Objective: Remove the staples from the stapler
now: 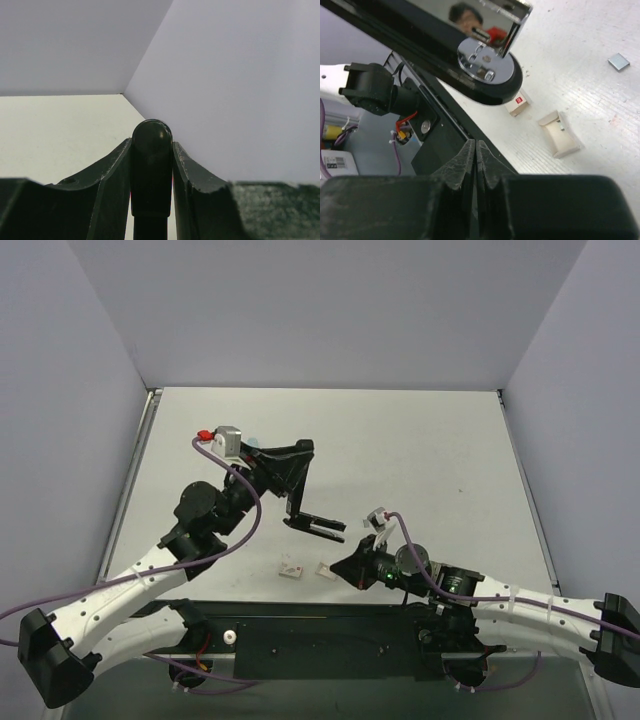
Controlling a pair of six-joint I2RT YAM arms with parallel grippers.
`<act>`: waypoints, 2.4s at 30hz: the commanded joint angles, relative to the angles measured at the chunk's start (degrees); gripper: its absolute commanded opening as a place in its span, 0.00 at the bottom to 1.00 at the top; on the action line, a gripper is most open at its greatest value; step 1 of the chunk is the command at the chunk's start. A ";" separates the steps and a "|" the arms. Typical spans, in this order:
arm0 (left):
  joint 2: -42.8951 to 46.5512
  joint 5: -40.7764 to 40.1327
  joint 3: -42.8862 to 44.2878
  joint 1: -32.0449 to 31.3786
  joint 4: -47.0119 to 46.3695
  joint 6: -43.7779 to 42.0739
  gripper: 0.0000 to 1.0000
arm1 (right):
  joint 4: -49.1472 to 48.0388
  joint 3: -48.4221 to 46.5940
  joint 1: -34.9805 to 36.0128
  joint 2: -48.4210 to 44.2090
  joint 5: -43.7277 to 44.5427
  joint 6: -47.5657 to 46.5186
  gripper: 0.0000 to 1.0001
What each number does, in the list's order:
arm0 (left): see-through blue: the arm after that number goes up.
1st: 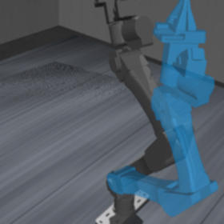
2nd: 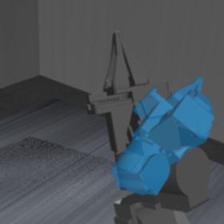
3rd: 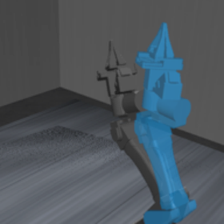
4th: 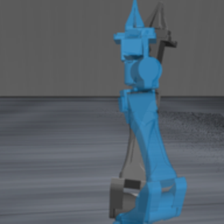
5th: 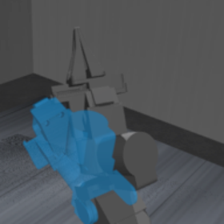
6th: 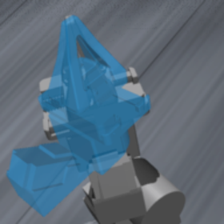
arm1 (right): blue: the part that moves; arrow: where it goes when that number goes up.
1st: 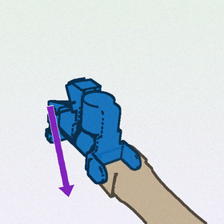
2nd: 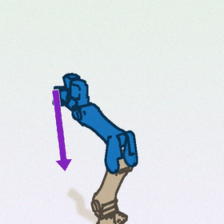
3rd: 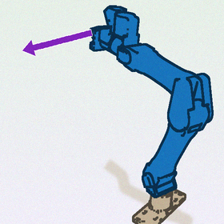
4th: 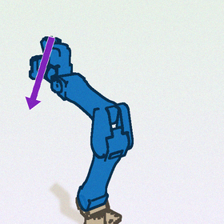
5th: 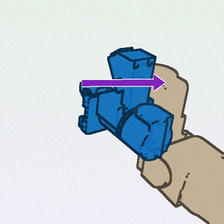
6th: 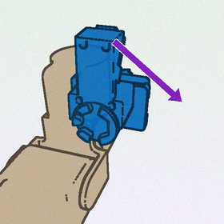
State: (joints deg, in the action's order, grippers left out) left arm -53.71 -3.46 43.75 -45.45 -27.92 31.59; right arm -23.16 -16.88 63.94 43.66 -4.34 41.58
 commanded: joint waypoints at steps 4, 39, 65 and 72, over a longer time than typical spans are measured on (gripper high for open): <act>4.23 -5.24 -1.90 -0.25 -2.23 6.19 0.00 | -6.03 -2.45 3.12 3.36 13.56 -0.45 0.00; 13.02 9.34 -11.84 -0.16 0.42 14.99 0.00 | 13.40 -17.04 3.56 -1.29 14.54 -17.67 0.00; 10.04 40.90 -11.14 -0.25 -8.11 14.55 0.00 | 23.69 -22.14 3.47 -7.54 -12.10 -29.36 0.00; 7.84 42.40 -13.16 -0.51 -12.59 16.48 0.00 | 19.21 -24.59 3.56 -3.94 -13.15 -30.33 0.00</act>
State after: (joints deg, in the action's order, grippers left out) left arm -45.43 37.06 30.39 -45.67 -31.57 45.98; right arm 1.41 -37.71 67.18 37.47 -15.38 12.93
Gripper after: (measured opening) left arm 0.423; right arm 0.001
